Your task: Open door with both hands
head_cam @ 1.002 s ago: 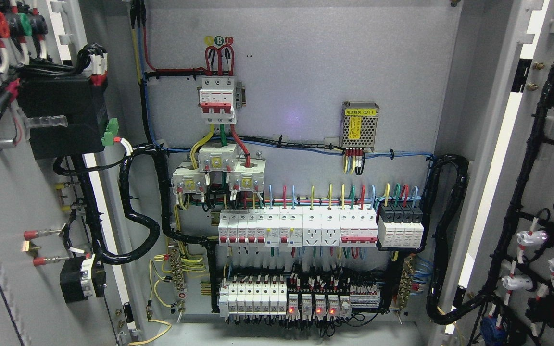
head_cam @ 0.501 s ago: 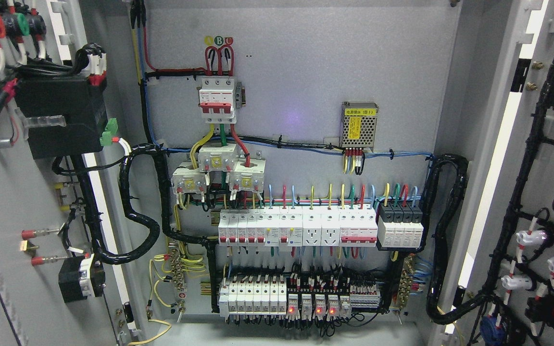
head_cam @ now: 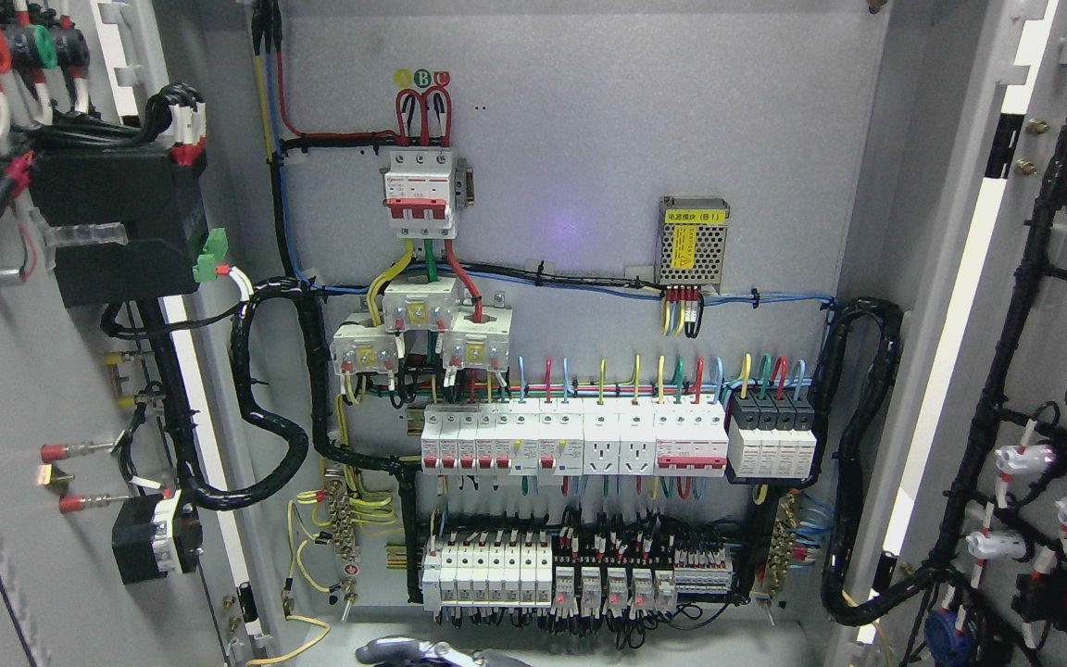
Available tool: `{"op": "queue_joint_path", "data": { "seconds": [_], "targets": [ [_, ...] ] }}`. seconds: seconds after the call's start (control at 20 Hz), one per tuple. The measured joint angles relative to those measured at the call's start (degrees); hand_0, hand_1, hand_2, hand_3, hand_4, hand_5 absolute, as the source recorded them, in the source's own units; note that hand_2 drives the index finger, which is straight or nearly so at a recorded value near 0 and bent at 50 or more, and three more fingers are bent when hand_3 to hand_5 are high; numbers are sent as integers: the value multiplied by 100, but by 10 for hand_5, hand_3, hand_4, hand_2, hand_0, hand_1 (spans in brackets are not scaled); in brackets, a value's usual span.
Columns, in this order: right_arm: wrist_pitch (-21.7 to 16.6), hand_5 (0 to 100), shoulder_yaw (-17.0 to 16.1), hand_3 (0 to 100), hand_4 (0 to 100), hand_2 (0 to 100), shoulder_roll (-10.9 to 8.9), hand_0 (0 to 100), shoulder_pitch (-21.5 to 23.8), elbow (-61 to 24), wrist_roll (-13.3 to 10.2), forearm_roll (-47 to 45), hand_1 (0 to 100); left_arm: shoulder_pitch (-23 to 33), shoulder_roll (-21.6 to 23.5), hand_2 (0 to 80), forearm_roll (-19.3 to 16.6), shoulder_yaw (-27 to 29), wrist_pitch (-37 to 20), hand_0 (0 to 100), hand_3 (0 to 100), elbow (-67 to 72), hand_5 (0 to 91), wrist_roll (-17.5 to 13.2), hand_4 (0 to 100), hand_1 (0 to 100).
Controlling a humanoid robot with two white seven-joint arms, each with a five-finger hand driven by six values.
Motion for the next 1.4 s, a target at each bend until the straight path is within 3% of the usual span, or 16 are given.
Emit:
{"op": "queue_joint_path", "data": {
  "seconds": [0.1, 0.25, 0.5, 0.65, 0.8, 1.05, 1.4],
  "targets": [
    [-677, 0, -171, 0, 0, 0, -80, 0, 392, -227, -490, -4, 0, 174, 133, 0, 19, -164, 6, 0, 0, -844, 0, 0, 0, 0],
    [-1796, 0, -374, 0, 0, 0, -225, 0, 972, -544, -846, -8, 0, 381, 316, 0, 39, -366, 18, 0, 0, -2082, 0, -9, 0, 0],
    [-3354, 0, -717, 0, 0, 0, -570, 0, 1989, -986, -1005, -10, 0, 517, 578, 0, 37, -595, -372, 0, 0, -3859, 0, -29, 0, 0],
    [-3935, 0, -950, 0, 0, 0, -745, 0, 2473, -1178, -1027, -12, 0, 536, 689, 0, 33, -689, -1086, 0, 0, -4704, 0, -20, 0, 0],
    [-4229, 0, -1234, 0, 0, 0, -889, 0, 2838, -1333, -1032, -23, 0, 535, 762, 0, 27, -753, -2105, 0, 0, -5357, 0, -6, 0, 0],
    [-4391, 0, -1660, 0, 0, 0, -1160, 0, 3078, -1504, -1033, -482, 0, 383, 745, 0, 13, -745, -3203, 0, 0, -6220, 0, 60, 0, 0],
    [-4406, 0, -2107, 0, 0, 0, -1620, 0, 3030, -1648, -1035, -1452, 0, 20, 425, 0, -194, -511, -3466, 0, 0, -7015, 0, 85, 0, 0]
  ]
}}
